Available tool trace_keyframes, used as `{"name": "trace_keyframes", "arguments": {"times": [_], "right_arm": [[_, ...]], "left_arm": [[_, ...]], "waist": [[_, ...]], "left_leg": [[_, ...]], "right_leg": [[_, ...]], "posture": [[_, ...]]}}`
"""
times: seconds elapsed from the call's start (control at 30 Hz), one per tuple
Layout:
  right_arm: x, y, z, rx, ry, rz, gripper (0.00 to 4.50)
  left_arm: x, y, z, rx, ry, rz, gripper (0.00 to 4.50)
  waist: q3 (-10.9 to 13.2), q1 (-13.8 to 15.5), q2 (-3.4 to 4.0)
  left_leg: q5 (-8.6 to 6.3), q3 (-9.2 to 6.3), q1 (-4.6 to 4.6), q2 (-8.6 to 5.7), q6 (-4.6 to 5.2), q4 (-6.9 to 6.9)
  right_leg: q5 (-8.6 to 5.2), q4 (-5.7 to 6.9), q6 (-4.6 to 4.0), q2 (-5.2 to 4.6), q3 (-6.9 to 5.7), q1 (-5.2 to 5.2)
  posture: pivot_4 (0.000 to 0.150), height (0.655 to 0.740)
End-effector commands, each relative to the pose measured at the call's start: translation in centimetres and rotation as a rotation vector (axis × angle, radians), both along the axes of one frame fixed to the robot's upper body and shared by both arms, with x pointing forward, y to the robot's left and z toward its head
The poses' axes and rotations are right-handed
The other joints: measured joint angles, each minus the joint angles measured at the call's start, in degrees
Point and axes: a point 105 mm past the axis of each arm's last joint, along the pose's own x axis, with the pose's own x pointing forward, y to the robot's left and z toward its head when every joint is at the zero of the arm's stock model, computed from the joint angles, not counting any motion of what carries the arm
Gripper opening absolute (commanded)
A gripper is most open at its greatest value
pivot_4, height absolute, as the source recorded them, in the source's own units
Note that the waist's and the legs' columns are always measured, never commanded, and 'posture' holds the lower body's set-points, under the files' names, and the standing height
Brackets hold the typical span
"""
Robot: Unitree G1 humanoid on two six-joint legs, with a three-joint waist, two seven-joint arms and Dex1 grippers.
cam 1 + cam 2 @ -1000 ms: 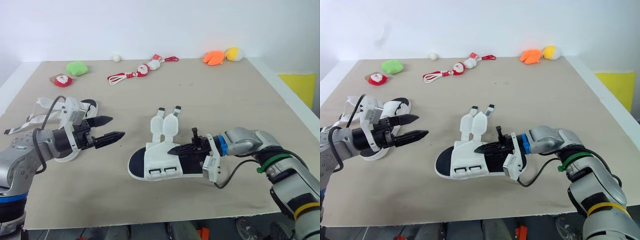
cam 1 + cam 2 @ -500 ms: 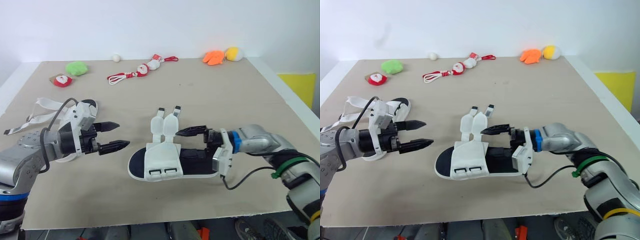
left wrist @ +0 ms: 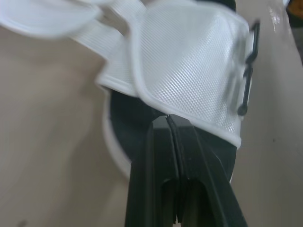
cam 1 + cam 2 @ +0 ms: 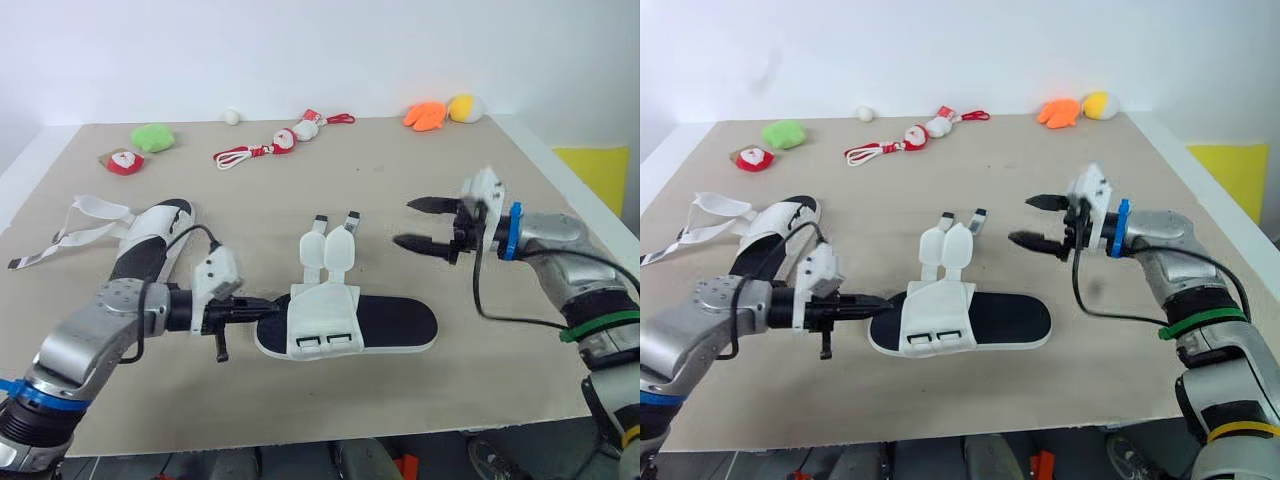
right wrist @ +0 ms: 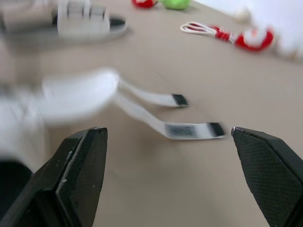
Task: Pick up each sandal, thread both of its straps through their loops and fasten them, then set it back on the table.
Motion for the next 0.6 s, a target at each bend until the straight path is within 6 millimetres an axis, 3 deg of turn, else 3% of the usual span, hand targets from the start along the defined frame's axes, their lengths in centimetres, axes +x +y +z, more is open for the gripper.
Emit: {"name": "trace_keyframes", "arguments": {"times": [0.03, 0.3, 0.4, 0.6], "right_arm": [[0.0, 1.4, 2.9, 0.129, 0.082, -0.020, 4.50], [1.7, 2.1, 2.1, 0.297, 0.468, -0.165, 4.50], [3.5, 1.8, 0.2, 0.348, 0.666, -0.332, 4.50], [3.0, 3.8, -1.8, 0.380, 0.877, -0.322, 4.50]], "left_arm": [[0.6, -0.1, -0.1, 0.031, -0.050, 0.002, 0.06], [1.1, 0.0, -2.2, 0.076, -0.048, 0.025, 0.06], [1.2, 0.0, -2.7, 0.081, -0.051, 0.034, 0.06], [1.2, -0.2, -2.6, 0.072, -0.061, 0.035, 0.06]], "waist": [[0.0, 0.0, 0.00], [0.0, 0.1, 0.00], [0.0, 0.0, 0.01], [0.0, 0.1, -0.01]], "left_leg": [[0.00, 0.00, -0.03, 0.01, 0.00, 0.00], [0.00, 0.00, -0.16, 0.00, 0.00, -0.01], [0.00, 0.03, -0.13, 0.00, 0.01, -0.01], [0.04, 0.02, -0.17, -0.04, 0.07, -0.01]], "right_leg": [[0.00, 0.00, 0.01, 0.02, -0.01, -0.03], [0.08, -0.04, 0.27, 0.01, -0.01, -0.08], [0.09, -0.04, 0.25, 0.01, 0.01, -0.07], [0.14, -0.07, 0.31, 0.01, 0.02, -0.05]], "posture": [[0.150, 0.7400], [0.150, 0.7400], [0.150, 0.7400], [0.150, 0.7400]]}}
